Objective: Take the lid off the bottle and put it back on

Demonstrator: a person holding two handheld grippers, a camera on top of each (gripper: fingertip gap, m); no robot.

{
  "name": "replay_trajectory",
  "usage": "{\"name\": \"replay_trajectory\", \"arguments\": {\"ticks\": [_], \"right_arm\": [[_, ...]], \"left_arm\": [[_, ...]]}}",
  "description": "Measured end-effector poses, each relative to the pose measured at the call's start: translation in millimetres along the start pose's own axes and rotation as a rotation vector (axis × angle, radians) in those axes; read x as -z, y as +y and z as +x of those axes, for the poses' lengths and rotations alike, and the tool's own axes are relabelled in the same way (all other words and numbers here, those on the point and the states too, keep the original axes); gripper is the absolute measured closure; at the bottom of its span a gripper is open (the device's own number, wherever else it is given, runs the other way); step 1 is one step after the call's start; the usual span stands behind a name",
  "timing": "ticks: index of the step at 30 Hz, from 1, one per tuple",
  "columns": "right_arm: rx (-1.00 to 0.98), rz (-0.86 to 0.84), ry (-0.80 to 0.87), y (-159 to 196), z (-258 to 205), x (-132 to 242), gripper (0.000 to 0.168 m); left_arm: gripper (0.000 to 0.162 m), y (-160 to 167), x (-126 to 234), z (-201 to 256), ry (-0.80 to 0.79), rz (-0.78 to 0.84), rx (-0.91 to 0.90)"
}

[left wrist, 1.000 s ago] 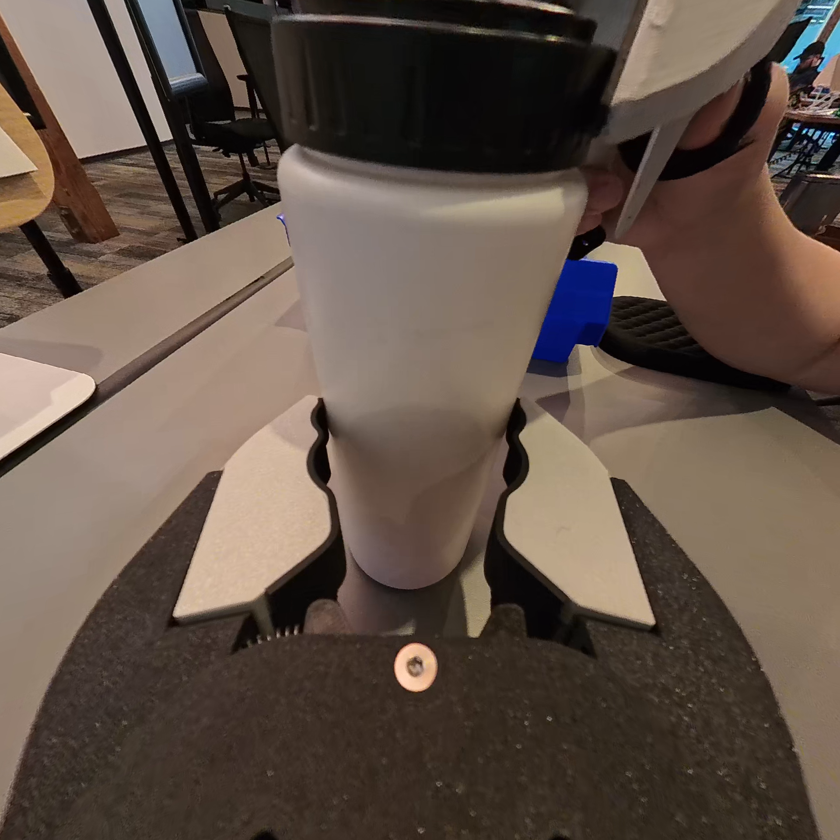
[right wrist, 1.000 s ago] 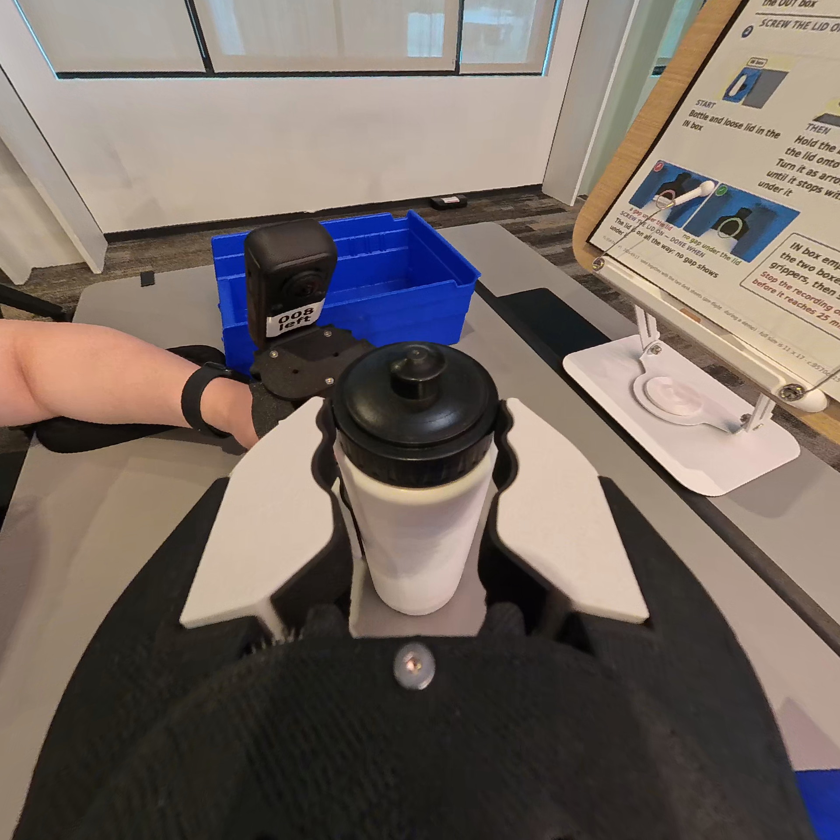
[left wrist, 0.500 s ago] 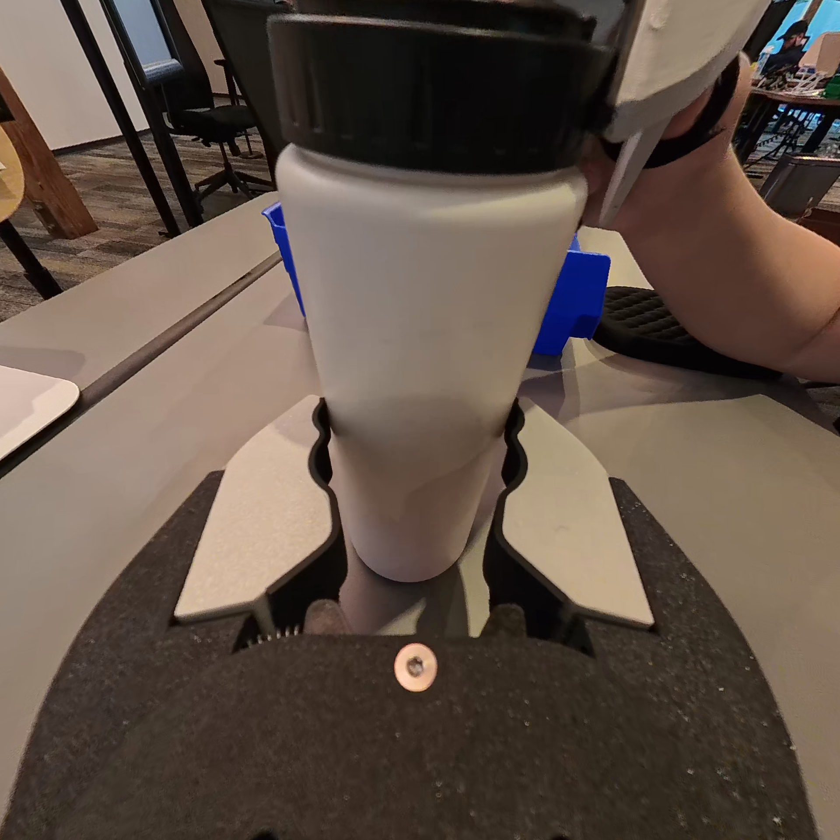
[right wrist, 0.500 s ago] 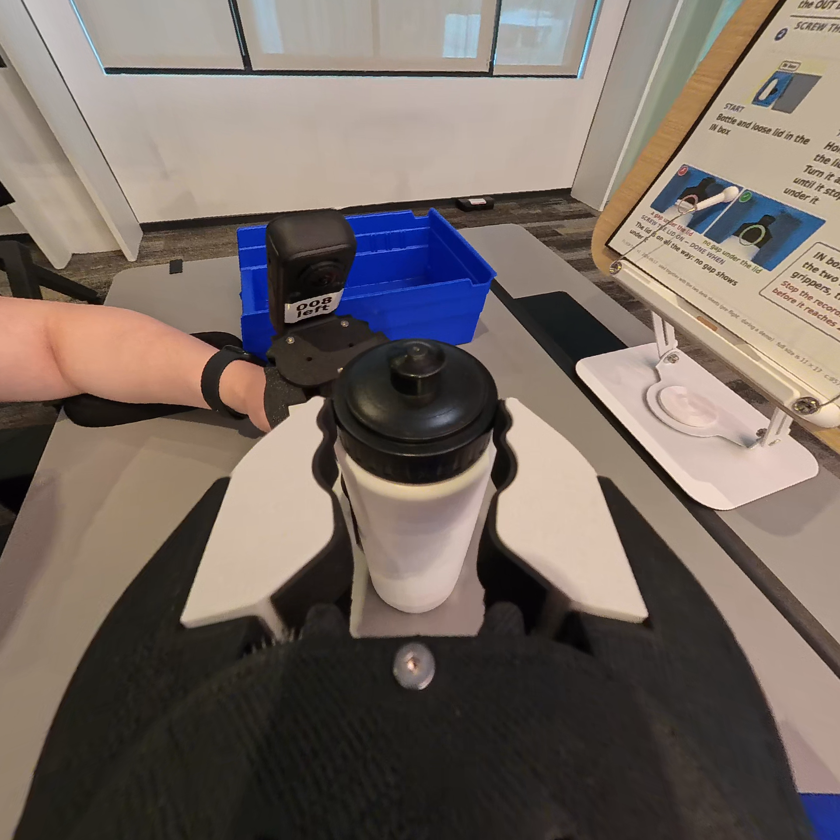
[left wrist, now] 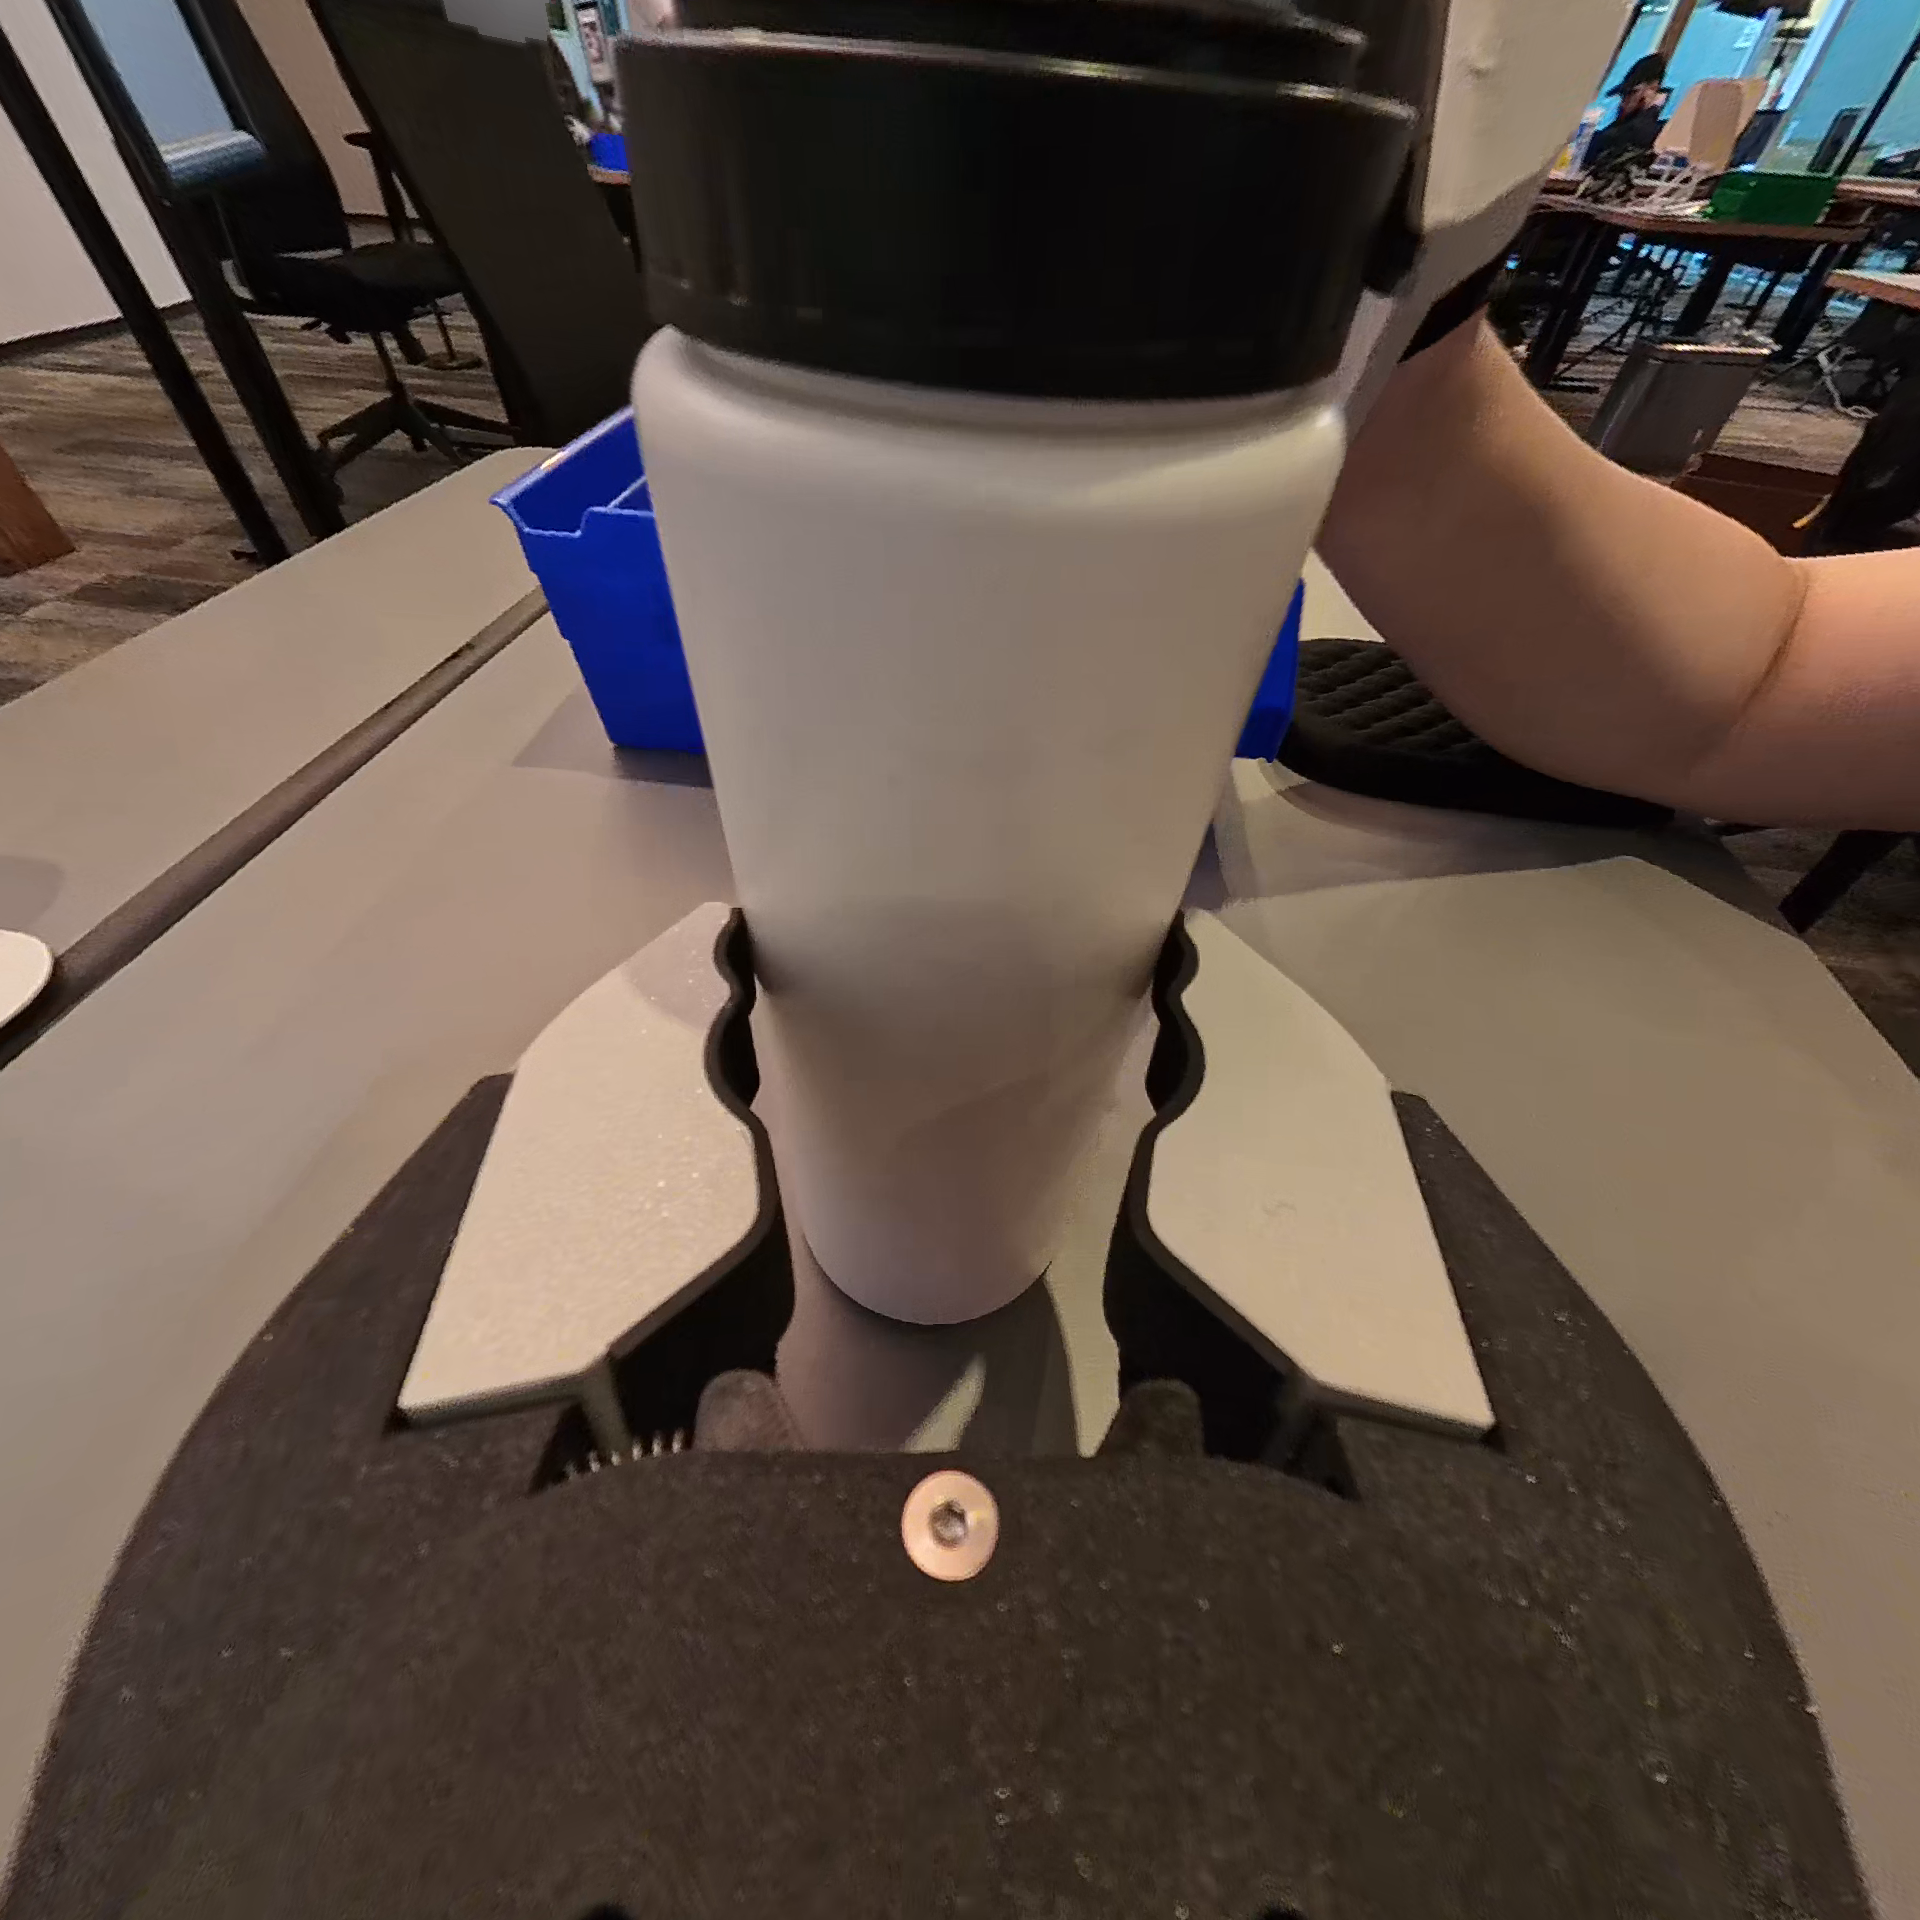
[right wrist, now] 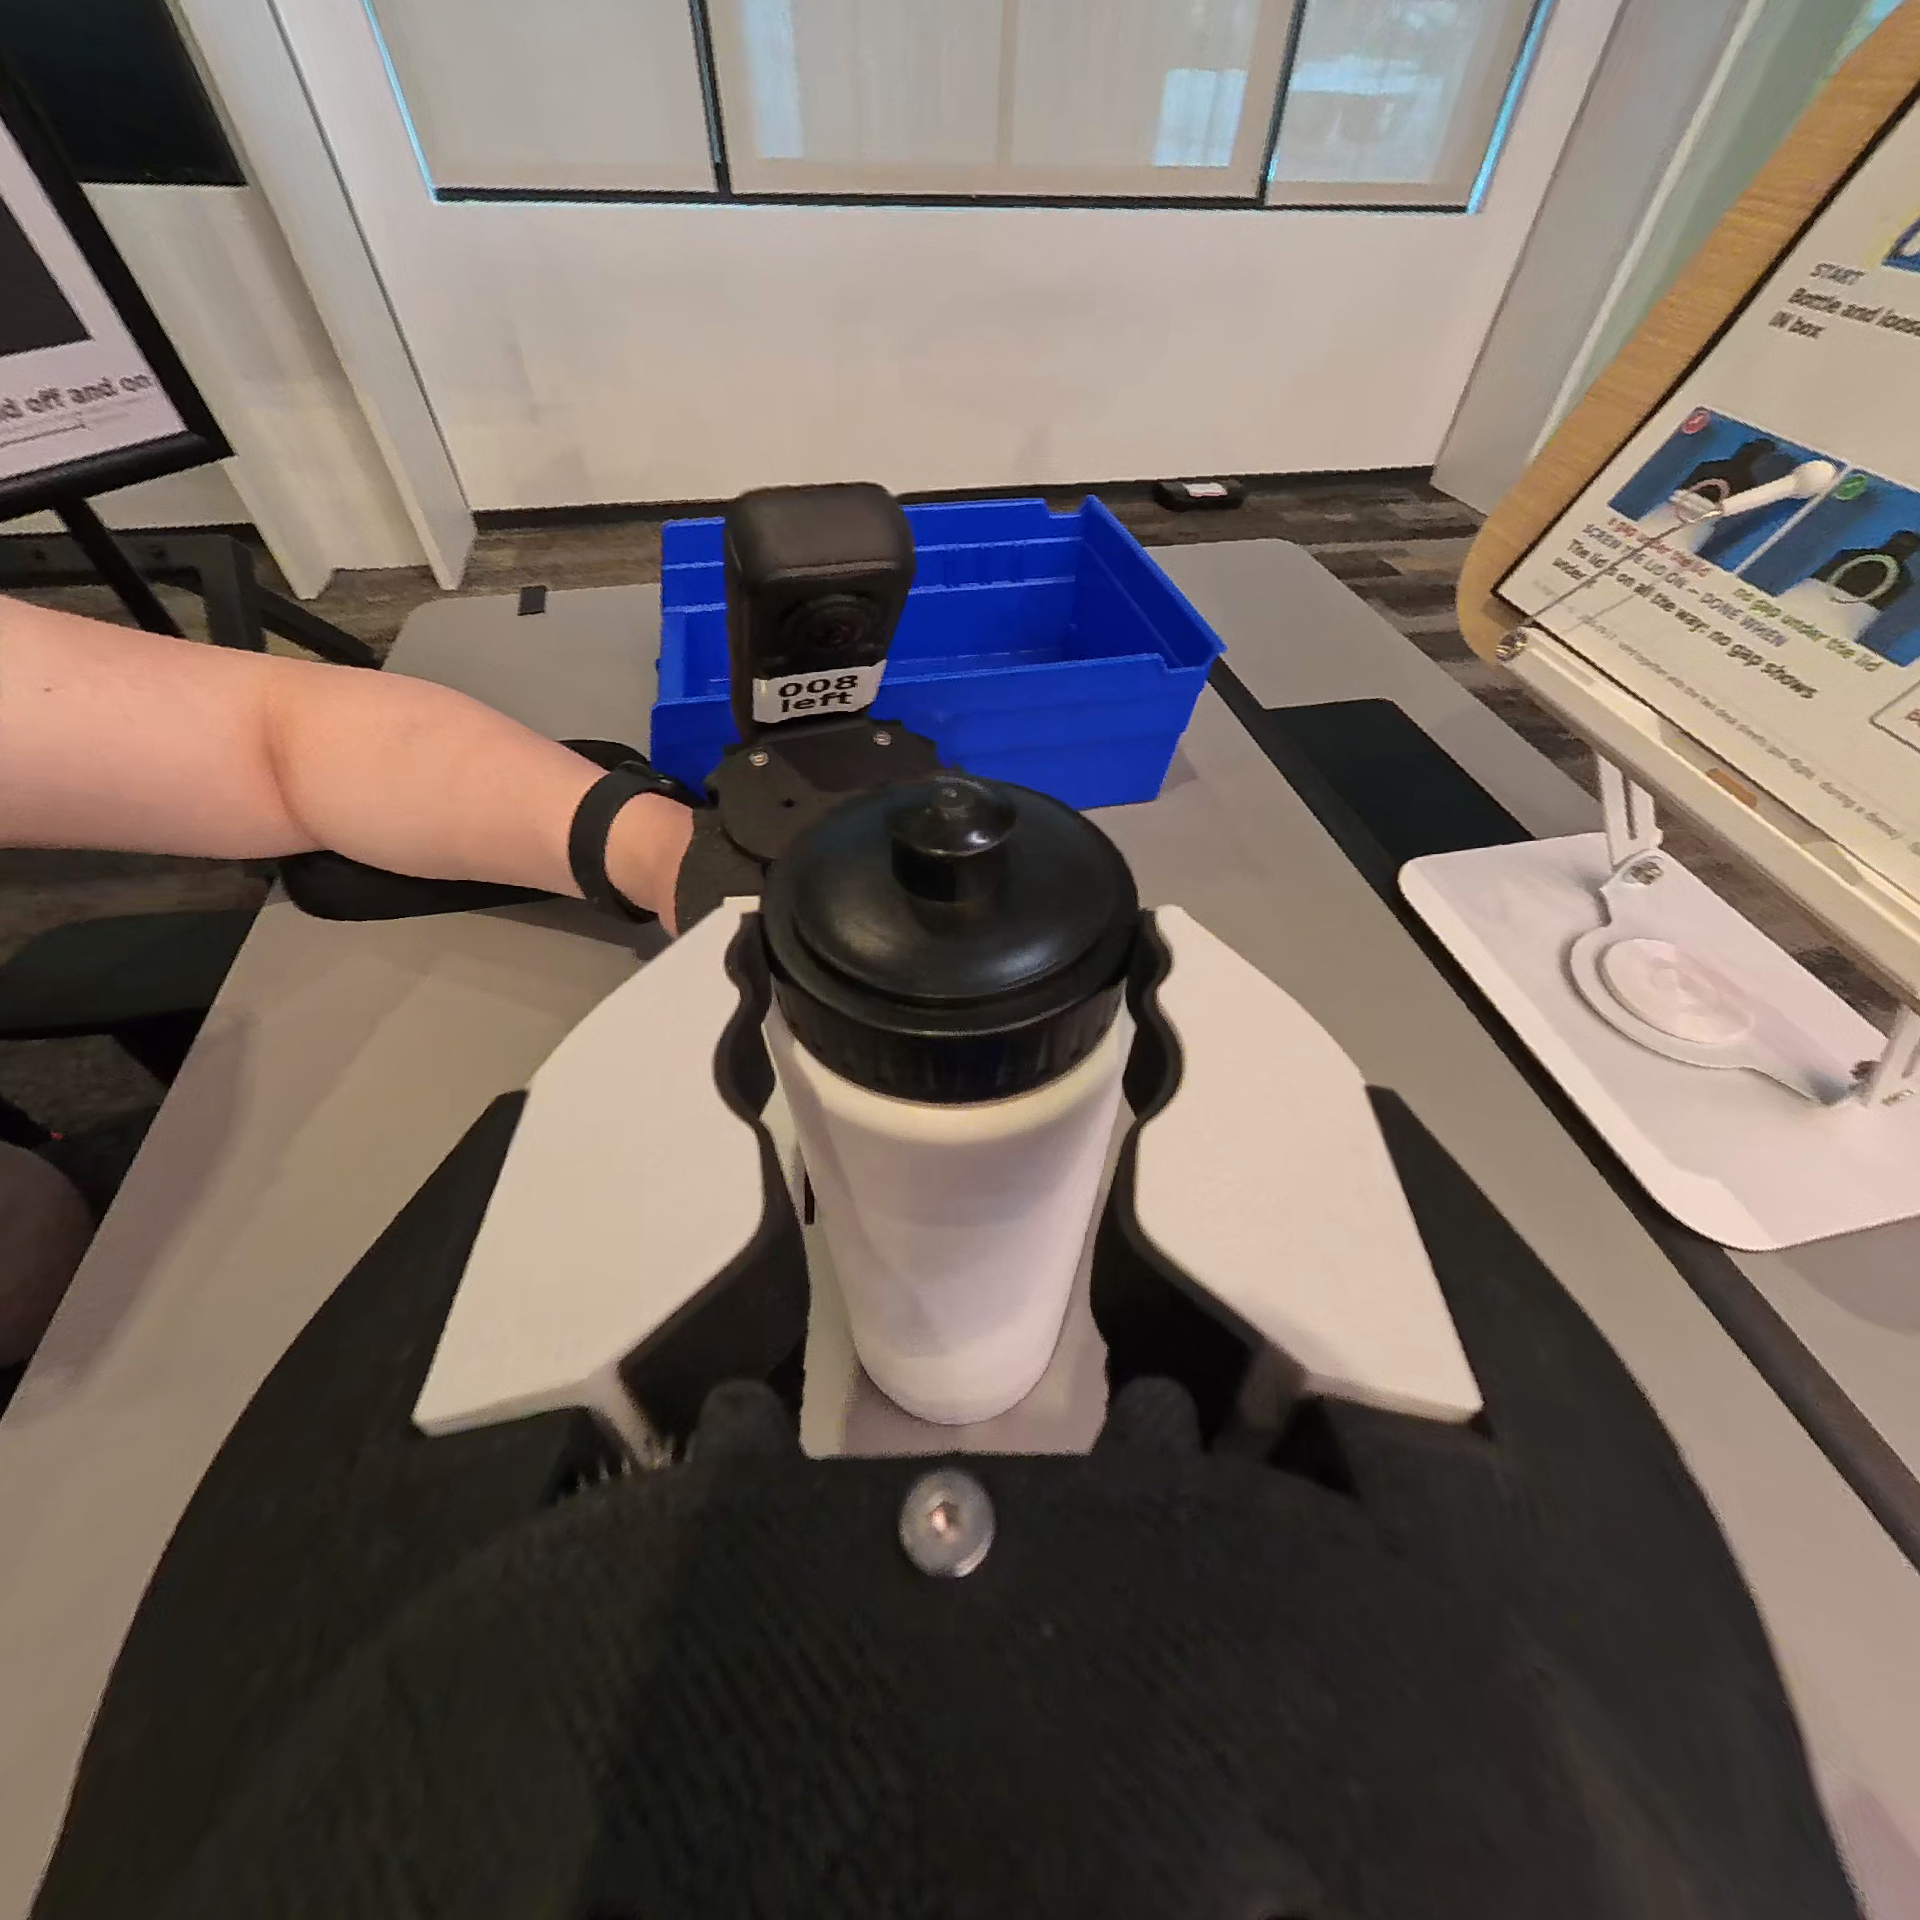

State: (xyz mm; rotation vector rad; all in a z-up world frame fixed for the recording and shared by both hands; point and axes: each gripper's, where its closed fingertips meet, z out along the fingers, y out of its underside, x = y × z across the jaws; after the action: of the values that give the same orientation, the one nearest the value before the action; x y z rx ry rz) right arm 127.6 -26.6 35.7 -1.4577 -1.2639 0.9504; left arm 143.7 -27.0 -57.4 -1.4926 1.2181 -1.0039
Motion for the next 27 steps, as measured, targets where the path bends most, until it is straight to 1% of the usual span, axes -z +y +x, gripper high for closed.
{"name": "replay_trajectory", "arguments": {"ticks": [5,8,10,17,19,23,25,27], "right_arm": [[0.024,0.017,-0.126,0,-13,7,0.099],[0.044,0.04,-0.221,0,-26,10,0.099],[0.068,0.06,-0.3,2,-37,13,0.099],[0.113,0.119,-0.612,0,-84,32,0.099],[0.125,0.123,-0.655,0,-92,34,0.099],[0.081,0.125,-0.652,-1,-89,32,0.099],[0.06,0.121,-0.575,-3,-77,27,0.099],[0.067,0.129,-0.422,-10,-59,22,0.083]], "left_arm": [[0.087,0,-3,14,0.082,-0.001,-0.027],[0.087,0,-2,26,0.162,-0.004,-0.047],[0.087,1,-2,38,0.234,-0.007,-0.061],[0.086,3,-4,83,0.404,-0.035,-0.145],[0.086,3,-5,93,0.433,-0.039,-0.163],[0.086,3,-5,93,0.43,-0.041,-0.151],[0.086,2,-6,86,0.392,-0.039,-0.123],[0.087,2,-8,70,0.301,-0.044,-0.107]]}}
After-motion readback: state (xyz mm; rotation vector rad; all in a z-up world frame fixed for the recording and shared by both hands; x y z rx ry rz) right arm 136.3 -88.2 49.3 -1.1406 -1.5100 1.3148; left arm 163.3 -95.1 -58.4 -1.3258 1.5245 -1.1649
